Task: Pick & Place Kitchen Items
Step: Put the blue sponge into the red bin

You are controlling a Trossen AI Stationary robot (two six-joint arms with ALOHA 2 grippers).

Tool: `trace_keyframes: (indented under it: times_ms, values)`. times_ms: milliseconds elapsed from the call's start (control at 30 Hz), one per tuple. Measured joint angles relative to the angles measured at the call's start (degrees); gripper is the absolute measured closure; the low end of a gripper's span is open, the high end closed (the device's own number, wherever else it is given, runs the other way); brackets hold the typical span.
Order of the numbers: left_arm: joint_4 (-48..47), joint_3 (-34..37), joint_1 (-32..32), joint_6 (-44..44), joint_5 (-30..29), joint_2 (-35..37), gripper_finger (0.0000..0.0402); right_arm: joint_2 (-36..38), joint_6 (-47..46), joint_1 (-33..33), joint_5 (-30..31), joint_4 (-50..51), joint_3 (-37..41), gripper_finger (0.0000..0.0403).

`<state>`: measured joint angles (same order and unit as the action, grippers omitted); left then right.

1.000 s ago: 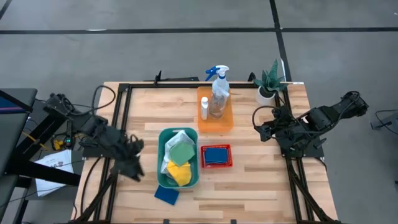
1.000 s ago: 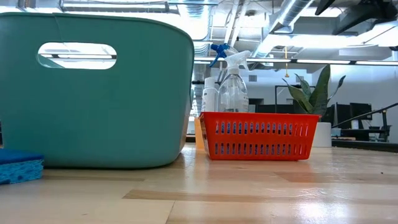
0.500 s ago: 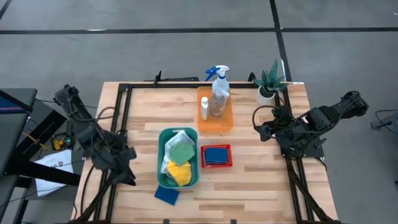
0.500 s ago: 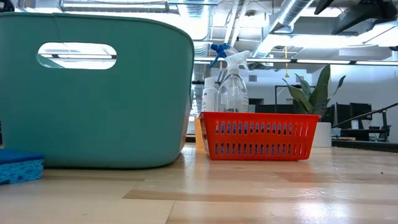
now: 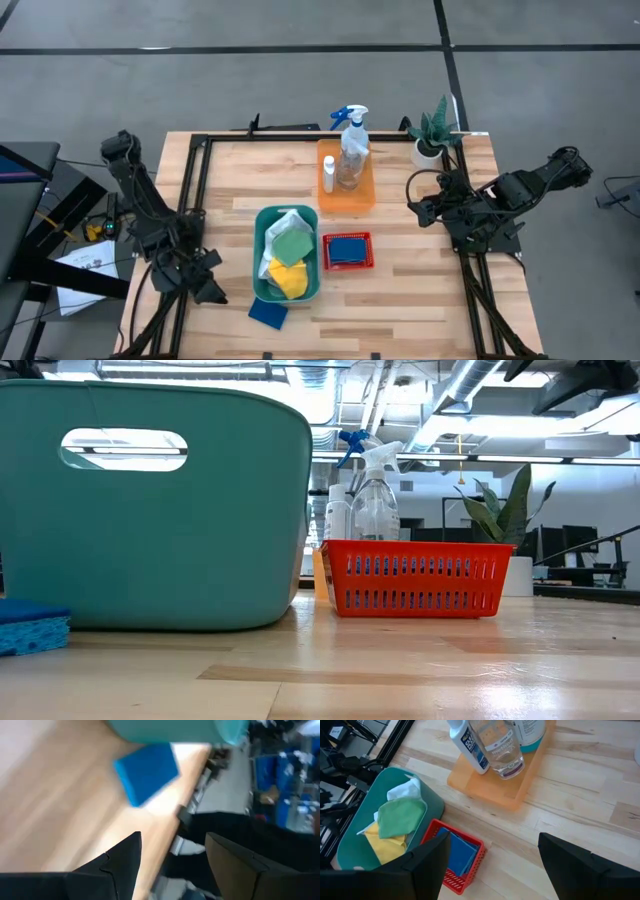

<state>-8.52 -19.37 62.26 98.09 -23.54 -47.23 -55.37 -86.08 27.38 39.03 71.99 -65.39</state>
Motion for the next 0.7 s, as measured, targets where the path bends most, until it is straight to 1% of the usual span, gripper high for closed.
trace_keyframes:
  times_ms: [133, 300, 467, 633, 700]
  values:
    - [1.14, 3.09, 0.09, 3.18, -1.84, -1.18, 0.0193, 0.00, 0.09, 0.00, 0.00, 0.00, 0.00, 0.0112]
    - [7.34, 6.06, 0.06, 6.10, -1.95, -4.01, 0.0204, 0.00, 0.09, 0.00, 0.00, 0.02, 0.00, 0.0112]
    - [9.94, 6.11, 0.06, 8.97, -1.84, -9.34, 0.0218, -0.11, 0.11, 0.00, 0.02, 0.02, 0.00, 0.0112]
    - [17.78, 6.11, 0.06, 9.91, -2.04, -16.15, 0.0222, -0.11, 0.11, 0.00, 1.24, 0.02, 0.02, 0.0112]
    - [20.18, 6.11, 0.06, 10.35, -3.35, -19.00, 0.0219, -0.11, 0.11, 0.00, 1.57, 0.02, 0.02, 0.0112]
